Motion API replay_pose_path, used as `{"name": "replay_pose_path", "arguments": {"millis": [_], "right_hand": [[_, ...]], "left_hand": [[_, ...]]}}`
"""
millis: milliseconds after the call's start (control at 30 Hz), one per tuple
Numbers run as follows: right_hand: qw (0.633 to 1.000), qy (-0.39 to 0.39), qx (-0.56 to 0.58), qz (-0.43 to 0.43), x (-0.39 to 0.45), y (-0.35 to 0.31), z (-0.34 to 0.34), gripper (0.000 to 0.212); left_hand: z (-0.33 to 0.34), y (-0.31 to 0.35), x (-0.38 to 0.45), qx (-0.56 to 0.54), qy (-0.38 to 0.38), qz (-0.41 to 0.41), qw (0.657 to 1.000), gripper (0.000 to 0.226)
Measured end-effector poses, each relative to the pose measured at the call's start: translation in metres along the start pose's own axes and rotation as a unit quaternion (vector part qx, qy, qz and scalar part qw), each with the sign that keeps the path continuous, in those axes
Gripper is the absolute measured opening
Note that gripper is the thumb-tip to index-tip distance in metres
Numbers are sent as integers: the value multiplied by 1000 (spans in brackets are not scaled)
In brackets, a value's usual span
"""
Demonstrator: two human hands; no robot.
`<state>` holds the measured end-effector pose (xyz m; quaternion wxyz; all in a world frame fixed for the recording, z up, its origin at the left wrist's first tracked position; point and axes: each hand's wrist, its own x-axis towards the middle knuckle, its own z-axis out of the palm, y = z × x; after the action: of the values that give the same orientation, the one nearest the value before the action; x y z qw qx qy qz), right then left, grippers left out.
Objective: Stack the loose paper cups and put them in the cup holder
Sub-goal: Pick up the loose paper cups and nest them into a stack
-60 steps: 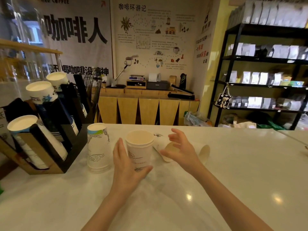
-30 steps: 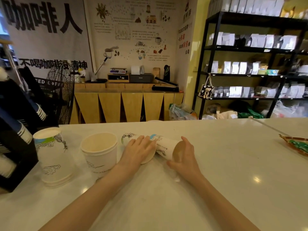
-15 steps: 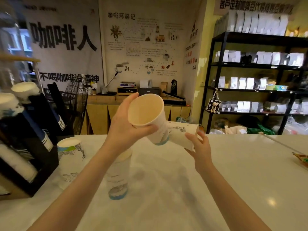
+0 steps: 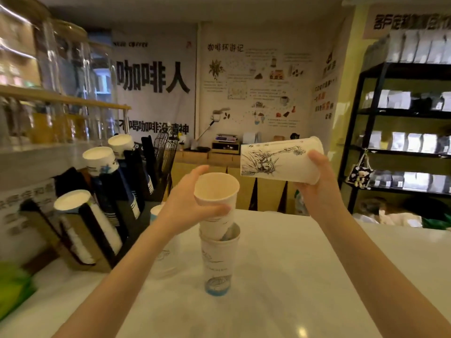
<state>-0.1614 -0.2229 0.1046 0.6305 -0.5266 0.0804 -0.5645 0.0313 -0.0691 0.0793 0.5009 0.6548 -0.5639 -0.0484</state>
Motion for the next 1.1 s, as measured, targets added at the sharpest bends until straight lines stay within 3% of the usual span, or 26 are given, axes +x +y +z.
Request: {"name": "replay_pose_path", "arguments": {"millis": [67,200,300,433,633,733,833,967,1100], "right_hand": [[999,-10,-38,-6,4,-2,14,32],[967,-60,-249,-9,5,0,43,76],[916,-118,-382,-3,1,5,60,74],[836,-185,-517,11,-5,19,70,77],[787,-239,-566,51,-25,59,63,87],[784,-248,-563,80,-35,78,55,87],[795,-239,-547,107,-44,91,49,88],[834,-235,-481,131,-49,99,44,89],[897,-211,-347,174,-47,101,27,100]], "left_hand": [[9,-11,-3,17,-25,-22,999,100],[20,-25,-10,-6,-48,-71,996,106],[29,-30,-18,-25,-67,-79,994,98],[36,-33,-23,-24,-86,-97,991,109],[40,-38,-29,-42,-75,-90,992,95],[42,-42,-30,-54,-77,-106,990,88],[44,-45,-32,-40,-77,-111,990,103],[45,-47,-32,-34,-67,-113,991,102],[45,-46,-34,13,-48,-97,994,108]]}}
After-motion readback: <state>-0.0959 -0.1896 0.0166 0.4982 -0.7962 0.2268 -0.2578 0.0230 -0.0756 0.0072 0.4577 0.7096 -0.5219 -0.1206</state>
